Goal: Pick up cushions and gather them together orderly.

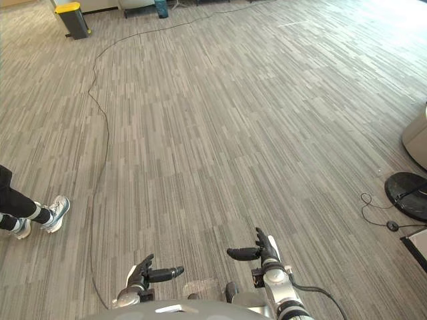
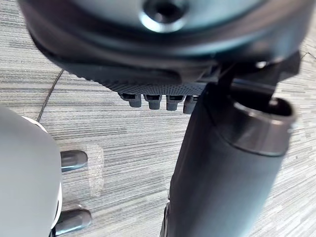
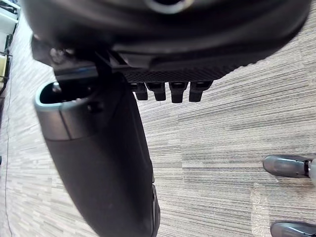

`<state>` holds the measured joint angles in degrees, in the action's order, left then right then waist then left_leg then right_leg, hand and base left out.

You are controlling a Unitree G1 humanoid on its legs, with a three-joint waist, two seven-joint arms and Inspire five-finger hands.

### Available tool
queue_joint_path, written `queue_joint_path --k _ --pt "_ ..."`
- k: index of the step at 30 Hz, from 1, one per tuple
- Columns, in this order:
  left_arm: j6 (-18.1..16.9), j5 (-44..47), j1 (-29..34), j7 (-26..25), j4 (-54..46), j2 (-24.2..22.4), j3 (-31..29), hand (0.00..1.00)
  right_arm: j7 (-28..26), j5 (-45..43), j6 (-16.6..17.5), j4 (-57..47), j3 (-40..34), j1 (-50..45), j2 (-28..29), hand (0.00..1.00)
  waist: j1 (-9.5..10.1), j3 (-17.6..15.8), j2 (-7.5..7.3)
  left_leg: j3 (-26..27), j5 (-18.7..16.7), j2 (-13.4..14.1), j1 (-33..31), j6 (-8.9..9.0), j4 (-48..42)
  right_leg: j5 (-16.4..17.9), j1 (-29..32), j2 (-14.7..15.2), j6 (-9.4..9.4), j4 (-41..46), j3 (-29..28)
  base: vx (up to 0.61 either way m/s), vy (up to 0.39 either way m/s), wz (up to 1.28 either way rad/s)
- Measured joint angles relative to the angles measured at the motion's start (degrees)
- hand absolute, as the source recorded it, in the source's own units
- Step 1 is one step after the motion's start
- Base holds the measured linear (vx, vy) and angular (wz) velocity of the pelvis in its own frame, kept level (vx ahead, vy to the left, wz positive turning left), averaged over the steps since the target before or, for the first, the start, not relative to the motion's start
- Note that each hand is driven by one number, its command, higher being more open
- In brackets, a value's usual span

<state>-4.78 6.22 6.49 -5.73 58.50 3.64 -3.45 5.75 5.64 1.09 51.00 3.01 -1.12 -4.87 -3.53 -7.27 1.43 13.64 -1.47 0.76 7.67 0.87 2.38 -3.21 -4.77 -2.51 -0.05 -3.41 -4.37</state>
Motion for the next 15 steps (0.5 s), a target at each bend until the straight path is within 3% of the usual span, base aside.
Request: queue_joint_path --k 15 --pt "0.4 -1.1 -0.3 0.1 0.9 0.2 -0.3 1.00 0.6 1.1 -0.5 3.9 -5.4 -1.4 1.0 1.00 0.11 0.8 -0.90 -0.4 0.2 0.0 0.8 -0.07 0.5 0.2 -0.8 0.1 -0.20 -0.4 0.8 0.00 -0.014 0.02"
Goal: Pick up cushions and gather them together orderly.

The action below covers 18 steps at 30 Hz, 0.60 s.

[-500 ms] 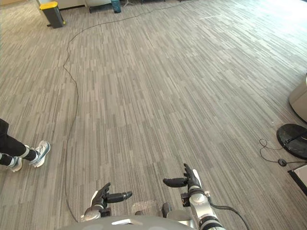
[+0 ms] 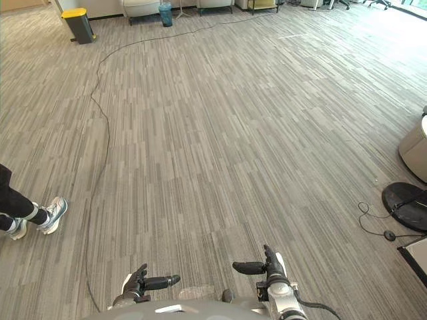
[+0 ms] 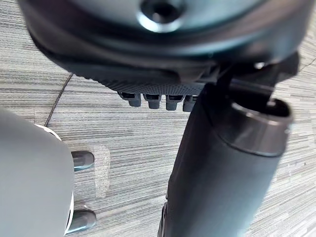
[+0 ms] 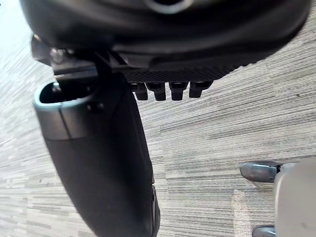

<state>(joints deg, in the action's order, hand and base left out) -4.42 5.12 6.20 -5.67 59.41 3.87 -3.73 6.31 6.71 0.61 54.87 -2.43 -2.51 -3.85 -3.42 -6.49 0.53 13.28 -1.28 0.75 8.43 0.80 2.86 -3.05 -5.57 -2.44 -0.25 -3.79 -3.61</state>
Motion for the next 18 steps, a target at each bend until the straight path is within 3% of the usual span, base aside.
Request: queue_joint_path --k 12,18 --pt "0.0 -0.2 -0.4 0.9 0.5 0.5 0.2 1.00 -1.2 -1.5 0.1 0.8 -0.9 -1.2 2.0 1.00 0.25 0.6 -1.69 -4.3 1.0 -0.7 -0.4 -0.18 2.0 1.4 -0.7 0.7 0.05 -1.0 4.5 0.01 -0.038 0.19" --pt "0.0 -0.2 -0.6 1.2 0.5 0.7 0.2 1.00 -1.4 -5.3 0.1 2.6 -3.4 -1.1 2.5 1.00 0.68 0.6 -1.93 -7.6 0.9 -1.3 -1.6 -0.26 2.1 2.5 -0.8 1.4 -0.82 -1.0 7.8 0.06 -0.018 0.30"
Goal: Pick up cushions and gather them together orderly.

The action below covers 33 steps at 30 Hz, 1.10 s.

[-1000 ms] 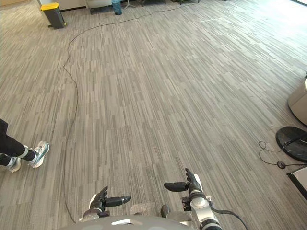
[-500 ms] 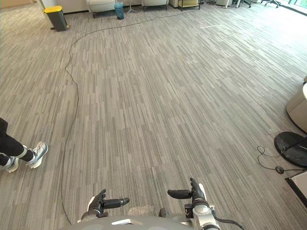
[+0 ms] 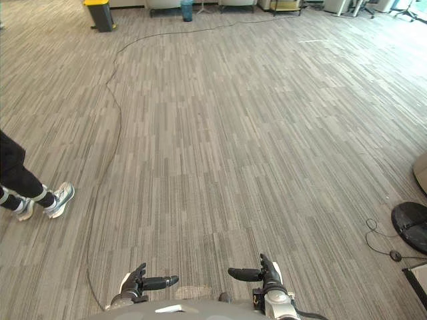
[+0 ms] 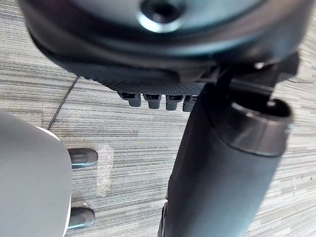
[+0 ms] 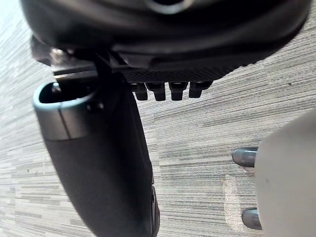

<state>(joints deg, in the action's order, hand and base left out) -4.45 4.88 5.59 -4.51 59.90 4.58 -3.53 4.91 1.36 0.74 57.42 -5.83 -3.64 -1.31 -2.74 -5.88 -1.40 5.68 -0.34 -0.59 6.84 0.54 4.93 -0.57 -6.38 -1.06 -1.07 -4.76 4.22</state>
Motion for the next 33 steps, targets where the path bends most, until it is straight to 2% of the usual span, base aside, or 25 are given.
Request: queue_joint_path --k 7,12,14,17,18,20,21,22,23,25,26,27,28,29,30,31,33 --pt "0.0 -1.0 -0.3 0.0 0.0 0.1 0.7 1.00 0.2 -5.6 0.0 1.0 -2.2 -0.1 0.2 1.00 0.62 0.0 0.00 -0.7 -0.2 -0.6 0.1 0.18 0.0 0.8 -0.6 0.6 -0.46 0.2 1.7 0.02 0.005 0.11" --pt "0.1 -0.9 -0.3 0.0 0.0 0.1 0.9 1.00 0.2 -8.1 0.0 1.0 -4.4 -0.6 0.7 1.00 0.65 0.0 0.03 -2.4 -0.2 -1.0 0.0 0.02 0.1 2.6 -0.6 1.0 0.32 2.0 3.6 -0.04 -0.018 0.19" --pt "0.2 -0.9 -0.4 0.0 0.0 0.1 0.9 1.00 0.2 -9.7 0.1 1.0 -5.0 -0.9 0.7 1.00 0.65 -0.1 0.08 -2.6 -1.5 -0.9 -0.3 -0.15 -0.9 4.2 0.0 1.1 0.58 3.8 4.2 -0.02 -0.029 0.17" --pt "0.3 -0.8 -0.9 0.1 -0.1 0.2 0.4 1.00 0.2 -11.8 0.6 0.9 -6.5 -1.3 0.7 1.00 0.85 -0.3 0.21 -1.9 -8.5 -0.1 -6.1 0.83 -13.5 7.9 2.1 1.8 1.11 9.0 4.9 0.02 -0.011 0.09" --pt "0.4 -0.9 -1.0 0.1 -0.7 0.1 -0.1 1.00 0.2 -12.1 0.7 0.7 -6.6 -1.3 0.7 1.00 1.16 -0.8 0.65 -0.7 -10.9 0.7 -8.3 2.05 -19.9 9.1 2.2 1.7 1.59 10.7 4.8 0.08 0.017 0.08" --pt "0.9 -0.7 -1.0 0.7 -3.6 -0.2 -2.0 1.00 0.5 -12.7 0.8 -0.7 -6.5 -1.8 0.9 1.00 1.28 -2.2 0.06 5.8 -12.2 3.3 -16.1 3.07 -38.4 11.5 1.1 2.5 2.39 12.8 5.1 0.11 0.017 0.09" --pt "0.8 -0.4 -1.0 0.6 -5.4 -0.6 -3.4 1.00 0.7 -12.8 0.8 -1.5 -6.6 -2.3 0.7 1.00 2.00 -2.7 0.47 8.7 -13.5 6.0 -19.2 2.54 -45.2 12.3 0.1 2.4 2.58 13.2 5.1 0.13 0.006 -0.02" --pt "0.8 -0.4 -0.9 0.6 -5.8 -0.8 -3.8 1.00 0.8 -12.8 0.7 -1.6 -6.8 -2.2 0.7 1.00 2.21 -3.0 0.64 9.5 -14.5 6.9 -19.9 2.46 -46.0 12.8 -0.6 2.5 2.52 13.4 5.1 0.24 0.044 -0.06" --pt "0.7 -0.3 -1.1 0.8 -6.0 -0.9 -3.5 1.00 1.1 -12.8 0.7 -1.3 -6.9 -2.2 0.3 1.00 2.53 -3.2 0.83 9.9 -14.8 8.2 -22.4 2.37 -41.4 14.1 -2.1 3.6 1.28 13.5 5.0 0.23 0.068 -0.03" --pt "0.7 -0.3 -1.3 0.8 -6.0 -0.9 -3.4 1.00 1.3 -12.7 0.6 -1.3 -6.8 -2.2 0.4 1.00 2.65 -3.2 0.75 9.7 -13.6 8.0 -23.2 2.37 -36.0 14.8 -2.9 4.5 0.62 13.2 4.8 0.26 0.123 -0.05" --pt "0.7 -0.2 -1.7 0.8 -6.0 -0.8 -3.4 1.00 1.5 -12.7 0.5 -1.1 -6.8 -2.0 0.4 1.00 2.69 -3.5 0.59 9.1 -10.2 6.7 -24.6 2.69 -28.5 15.7 -3.8 6.3 -0.40 12.6 4.6 0.38 0.225 -0.07" --pt "0.7 -0.2 -1.8 0.8 -6.0 -0.7 -3.3 1.00 1.6 -12.7 0.6 -0.6 -6.8 -1.8 0.4 1.00 2.74 -3.5 0.41 8.8 -7.1 6.1 -24.9 2.66 -25.4 15.9 -4.2 7.2 -0.86 12.0 4.6 0.49 0.306 -0.22" --pt "0.6 0.2 -1.9 0.3 -5.9 -0.6 -1.7 1.00 1.7 -12.7 0.4 0.2 -6.8 -1.7 0.0 1.00 3.40 -3.4 0.52 9.0 1.3 4.8 -23.9 3.11 -20.2 15.7 -4.9 8.3 -1.28 10.0 3.5 0.53 0.332 -0.28" --pt "0.6 0.2 -2.6 0.1 -5.6 -0.4 -1.2 1.00 1.7 -12.7 0.4 1.4 -6.5 -0.9 0.1 1.00 3.62 -3.5 0.22 9.7 0.6 3.7 -24.1 -1.00 -20.5 14.9 -4.9 9.3 -1.64 9.2 2.7 0.46 0.282 -0.21" --pt "0.6 0.2 -3.0 0.0 -5.6 -0.3 -1.5 1.00 1.4 -12.3 0.1 1.5 -6.5 -0.4 0.4 1.00 3.57 -3.9 -0.29 9.7 -0.7 3.3 -25.1 -2.02 -22.7 14.0 -4.8 9.8 -2.29 9.3 2.4 0.47 0.278 0.00" --pt "0.5 0.3 -3.4 0.0 -5.6 0.3 -1.7 1.00 1.4 -11.7 0.0 1.4 -6.7 -0.4 1.0 1.00 3.68 -4.1 -1.04 9.8 -3.5 3.4 -26.1 -2.89 -26.4 13.2 -5.1 10.4 -3.34 10.0 1.5 0.36 0.219 0.07" --pt "0.5 0.4 -3.7 -0.1 -5.3 0.6 -2.0 1.00 1.5 -11.5 0.0 1.4 -6.9 -0.5 1.4 1.00 4.12 -4.1 -1.54 10.3 -7.8 4.0 -25.5 -3.49 -30.7 13.0 -5.1 10.7 -3.74 14.1 -0.2 0.44 0.257 -0.15"
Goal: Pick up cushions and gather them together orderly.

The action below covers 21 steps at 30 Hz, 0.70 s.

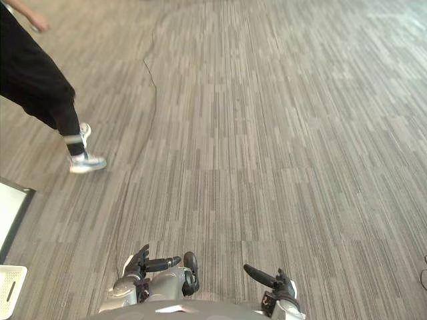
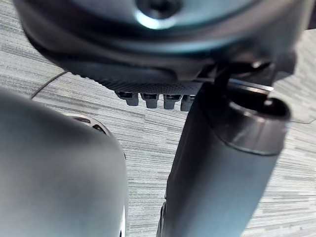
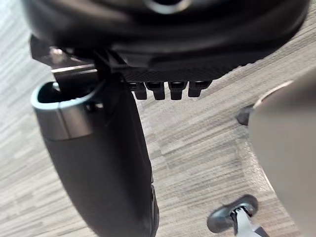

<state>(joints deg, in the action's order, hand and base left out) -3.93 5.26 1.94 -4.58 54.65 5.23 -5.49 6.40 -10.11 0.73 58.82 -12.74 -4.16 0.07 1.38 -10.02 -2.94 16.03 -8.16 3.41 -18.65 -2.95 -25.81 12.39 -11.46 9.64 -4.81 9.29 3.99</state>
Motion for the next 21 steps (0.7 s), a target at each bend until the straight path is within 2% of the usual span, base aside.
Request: queue_joint_path --k 1,2,3,4,5,6,7,8,9,10,11,12,13,14,15,16,18,19,20,21 --pt "0.0 0.0 0.0 0.0 0.5 0.1 0.2 1.00 -0.2 0.1 0.1 -0.2 -0.1 0.1 0.1 1.00 0.18 0.1 -0.22 0.9 -3.2 0.1 2.5 -0.06 -0.9 -0.4 2.1 0.5 -0.65 7.9 -1.4 0.44 0.244 -0.32" --pt "0.1 0.0 0.1 0.0 0.8 0.1 0.3 1.00 -0.3 0.1 0.2 -0.4 -0.1 0.1 0.0 1.00 0.21 0.2 -0.19 1.1 -4.2 0.1 3.6 -0.16 -0.5 -0.8 3.8 0.7 -1.32 12.9 -1.8 0.52 0.299 -0.37" --pt "0.3 -0.1 0.6 0.3 0.9 0.6 1.0 1.00 -0.5 0.6 0.6 -0.7 -0.2 0.0 0.2 1.00 -0.19 0.3 -1.13 2.0 -5.9 -1.8 8.9 -0.52 2.5 -6.6 12.2 3.3 -4.17 33.4 -3.3 0.44 0.256 -0.20" --pt "0.3 -0.1 0.8 0.2 1.1 0.9 1.6 1.00 -0.8 0.5 0.5 -1.0 -0.2 0.0 0.3 1.00 -0.38 0.1 -1.18 2.2 -6.4 -2.4 10.8 -0.44 3.5 -7.2 14.9 3.9 -4.23 39.9 -3.4 0.63 0.288 -0.16" --pt "0.4 -0.1 1.0 0.1 1.8 1.1 2.3 1.00 -0.9 0.6 0.6 -1.8 -0.1 0.1 0.0 1.00 -0.61 -0.1 -1.11 2.2 -7.3 -2.9 14.6 -0.63 5.3 -5.8 19.0 4.4 -2.38 49.0 -2.2 0.46 0.149 -0.06" --pt "0.5 0.0 1.2 0.0 1.9 1.1 2.3 1.00 -1.1 0.8 0.7 -2.0 -0.1 0.1 -0.1 1.00 -0.75 -0.2 -0.85 2.2 -7.5 -2.9 16.3 -0.55 6.2 -4.9 20.5 4.3 -1.07 51.6 -1.6 0.46 0.122 -0.03" --pt "0.6 0.0 1.3 0.0 1.9 0.8 2.3 1.00 -1.3 1.2 0.9 -3.2 0.1 0.2 -0.4 1.00 -1.35 -0.6 -0.21 2.1 -7.6 -3.0 21.0 -0.51 9.6 -2.8 24.3 3.6 0.59 55.2 1.1 0.35 0.066 -0.01" --pt "0.7 0.0 1.4 0.0 2.0 0.7 2.3 1.00 -1.4 1.2 1.1 -3.4 0.2 0.2 -0.5 1.00 -1.47 -0.7 -0.01 2.1 -7.6 -3.0 22.1 -0.50 10.5 -2.2 25.4 3.3 0.87 55.5 1.9 0.44 0.058 0.04" --pt "0.7 0.0 1.5 0.0 2.3 0.0 2.3 1.00 -1.7 1.4 2.0 -4.5 0.4 0.9 -0.8 1.00 -1.91 -1.5 1.08 1.8 -7.5 -2.6 27.2 -0.40 14.4 0.7 30.7 1.0 2.44 51.4 5.4 0.62 0.022 0.09" --pt "0.7 0.0 1.2 0.1 3.0 -0.3 2.3 1.00 -1.8 1.6 2.1 -4.7 0.3 1.4 -1.1 1.00 -2.16 -1.9 1.52 1.8 -7.5 -2.2 29.7 -0.41 16.0 1.6 33.0 -0.7 3.41 44.4 7.0 0.45 -0.007 0.15" --pt "0.7 0.0 1.1 0.2 3.2 -0.4 2.3 1.00 -2.0 1.6 2.1 -4.7 0.3 1.5 -1.3 1.00 -2.26 -2.0 1.69 1.7 -7.5 -2.0 30.7 -0.41 16.6 1.5 33.9 -1.7 3.38 40.2 7.5 0.46 -0.054 0.30" --pt "0.7 -0.1 1.0 0.1 3.2 -0.6 2.3 1.00 -2.2 1.6 2.2 -4.7 0.3 2.0 -1.4 1.00 -2.79 -2.1 1.78 1.2 -7.5 -1.7 32.2 -0.41 17.9 -0.1 35.2 -3.5 2.78 28.6 7.7 0.38 -0.094 0.52" --pt "0.7 -0.3 1.1 0.1 3.2 -0.7 2.3 1.00 -2.2 1.6 2.2 -4.6 0.3 2.5 -1.4 1.00 -3.44 -2.2 1.66 0.3 -7.6 -1.7 33.5 -0.27 19.6 -3.6 35.1 -4.4 2.30 17.5 7.5 0.59 -0.177 0.79" --pt "0.7 -0.4 1.2 0.4 3.6 -0.6 2.3 1.00 -2.2 1.5 1.9 -4.1 0.2 2.6 -1.5 1.00 -3.74 -2.6 1.36 -1.1 -8.0 -2.2 36.2 0.85 21.6 -11.6 34.4 -4.9 2.84 9.7 7.0 0.64 -0.235 0.73" --pt "0.7 -0.3 1.1 0.4 4.1 -0.7 2.3 1.00 -2.3 1.6 1.8 -3.9 0.2 2.8 -1.8 1.00 -4.05 -2.6 1.41 -2.2 -8.6 -2.1 37.5 2.08 21.9 -16.7 33.6 -5.4 4.31 9.9 6.5 0.56 -0.217 0.41" --pt "0.7 -0.3 0.8 0.4 5.2 -2.2 1.7 1.00 -2.4 2.5 1.7 -3.4 0.2 4.1 -2.6 1.00 -3.47 -2.8 4.00 -2.8 -8.3 0.6 38.6 3.64 21.1 -13.3 33.9 -6.8 6.80 13.9 7.0 0.58 -0.233 0.14" --pt "0.7 -0.4 0.8 0.7 5.3 -3.0 0.3 1.00 -2.7 2.9 1.9 -4.0 -0.7 4.3 -2.0 1.00 -3.50 -3.0 4.72 -3.3 -7.4 1.7 37.4 5.15 15.8 -8.5 34.0 -6.8 7.63 18.0 7.7 0.52 -0.213 0.10" --pt "0.7 -0.4 0.7 1.0 5.2 -3.4 -0.8 1.00 -2.8 3.2 1.6 -4.5 -1.4 4.3 -2.0 1.00 -3.72 -3.2 5.21 -4.1 -7.0 3.4 35.0 5.81 7.5 -6.0 32.5 -7.2 7.67 18.9 8.5 0.66 -0.240 0.19" --pt "0.8 -0.3 1.0 1.1 3.8 -4.0 -2.9 1.00 -2.7 3.3 1.1 -4.8 -1.2 3.7 -2.3 1.00 -3.43 -3.8 6.33 -5.6 -2.7 8.2 27.3 9.27 -13.8 -3.4 27.2 -9.0 8.41 17.1 9.1 0.65 -0.222 0.15" --pt "0.7 -0.3 1.3 1.1 3.2 -4.0 -3.2 1.00 -2.7 3.4 0.9 -5.2 -1.3 3.4 -2.4 1.00 -3.30 -3.9 6.69 -5.7 -2.1 9.4 25.2 9.97 -18.5 -3.1 25.9 -9.7 8.52 16.5 9.2 0.42 -0.135 0.00"
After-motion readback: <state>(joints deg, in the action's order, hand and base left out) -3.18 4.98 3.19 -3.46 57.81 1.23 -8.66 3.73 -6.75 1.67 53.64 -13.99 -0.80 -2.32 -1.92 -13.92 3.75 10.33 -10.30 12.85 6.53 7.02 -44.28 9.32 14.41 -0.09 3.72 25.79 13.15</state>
